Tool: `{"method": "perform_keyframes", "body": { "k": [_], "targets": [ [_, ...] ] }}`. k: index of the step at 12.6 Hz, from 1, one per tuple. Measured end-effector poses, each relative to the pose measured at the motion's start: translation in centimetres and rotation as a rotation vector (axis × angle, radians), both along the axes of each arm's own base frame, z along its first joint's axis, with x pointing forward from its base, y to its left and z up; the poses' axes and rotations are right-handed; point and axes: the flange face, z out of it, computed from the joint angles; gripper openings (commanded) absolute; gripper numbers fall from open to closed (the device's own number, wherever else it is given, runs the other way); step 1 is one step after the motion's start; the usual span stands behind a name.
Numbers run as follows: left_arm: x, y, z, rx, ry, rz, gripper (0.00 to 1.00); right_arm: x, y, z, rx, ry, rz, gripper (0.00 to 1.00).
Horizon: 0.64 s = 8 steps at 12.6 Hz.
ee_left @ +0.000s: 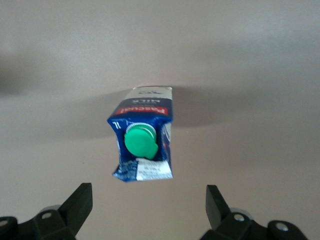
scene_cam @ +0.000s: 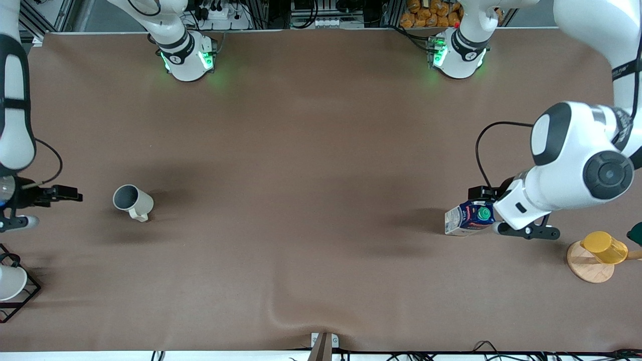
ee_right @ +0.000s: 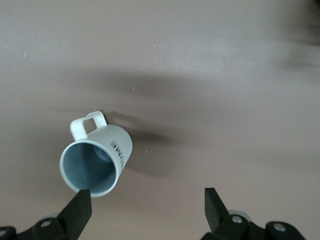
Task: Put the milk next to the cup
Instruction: 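Grasp the milk carton with the left gripper while the right gripper grasps the mug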
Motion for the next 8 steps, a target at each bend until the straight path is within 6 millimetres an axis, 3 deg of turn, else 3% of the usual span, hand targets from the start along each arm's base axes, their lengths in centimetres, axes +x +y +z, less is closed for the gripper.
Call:
{"method": "perform_keyframes", "body": {
  "k": [2,4,6,8],
  "targets": [
    [0.6,0.6,-1.4,0.0,-0.004,0.01,1.0,0.4,0.7,-2.4,0.02,0.021,0.006,1.0],
    [0.9,1.2,-2.7,0.001,0.011,0.019,1.0,0.6,1.8,-3.2,0.032,0.03,0.018,1.0],
    [1.0,1.4,-4.1,0.002,0.029,0.021,1.0,0.7,2.9,-3.9,0.05,0.024,0.018,0.88],
    [1.1,1.3,-5.8,0.004,0.053,0.02,1.0,0.6,4.1,-6.0,0.047,0.002,0.023,0.73]
  ]
}}
